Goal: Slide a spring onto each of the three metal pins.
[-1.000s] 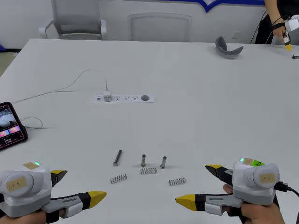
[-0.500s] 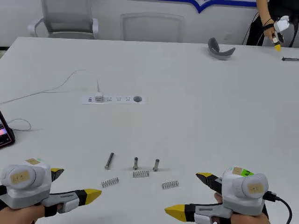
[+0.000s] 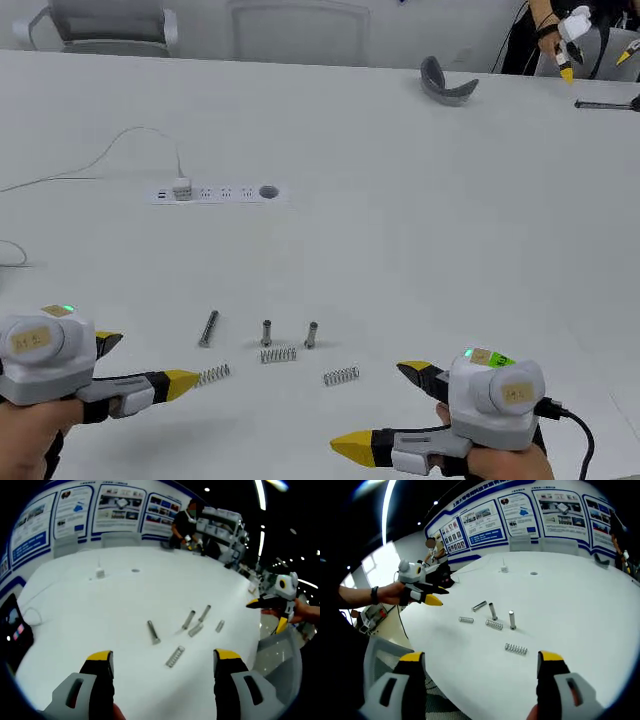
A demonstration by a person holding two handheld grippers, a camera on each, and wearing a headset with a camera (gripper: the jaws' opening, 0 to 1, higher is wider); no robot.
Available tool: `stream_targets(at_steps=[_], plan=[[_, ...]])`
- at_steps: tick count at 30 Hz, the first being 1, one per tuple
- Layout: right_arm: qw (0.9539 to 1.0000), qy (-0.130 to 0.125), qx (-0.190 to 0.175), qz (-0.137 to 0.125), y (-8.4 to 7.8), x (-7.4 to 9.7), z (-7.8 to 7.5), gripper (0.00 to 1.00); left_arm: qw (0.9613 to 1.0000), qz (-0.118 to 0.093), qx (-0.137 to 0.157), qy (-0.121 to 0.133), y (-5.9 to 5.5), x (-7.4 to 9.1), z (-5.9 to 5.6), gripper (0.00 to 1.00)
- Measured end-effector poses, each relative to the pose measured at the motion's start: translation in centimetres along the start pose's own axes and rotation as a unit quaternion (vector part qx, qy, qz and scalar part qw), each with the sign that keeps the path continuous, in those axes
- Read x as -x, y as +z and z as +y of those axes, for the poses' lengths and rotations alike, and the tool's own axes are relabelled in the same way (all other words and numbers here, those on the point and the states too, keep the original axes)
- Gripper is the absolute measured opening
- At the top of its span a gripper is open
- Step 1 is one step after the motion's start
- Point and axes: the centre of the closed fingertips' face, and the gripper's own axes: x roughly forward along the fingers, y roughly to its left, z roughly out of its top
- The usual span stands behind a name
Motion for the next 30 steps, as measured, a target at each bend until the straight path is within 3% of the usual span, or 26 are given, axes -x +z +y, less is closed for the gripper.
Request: stream_targets(at_steps=[12,26,30], plan=[[0.9999,0.006,-0.014,-0.001,-0.1,-0.4,0.5,0.92,0.9999,0.004,-0.011,-0.007,1.4,-2.4,0.2,0.80],[0.9996,0.007,-0.027,-0.005,-0.1,-0.4,0.3,0.91,0.9998,0.012,-0.013,-0.010,2.4,-6.1,0.6,0.73],[0.9995,0.005,-0.030,-0.001,-0.5,-0.2,0.1,0.90,0.9998,0.018,-0.010,0.000,2.4,-7.3,1.0,0.71]])
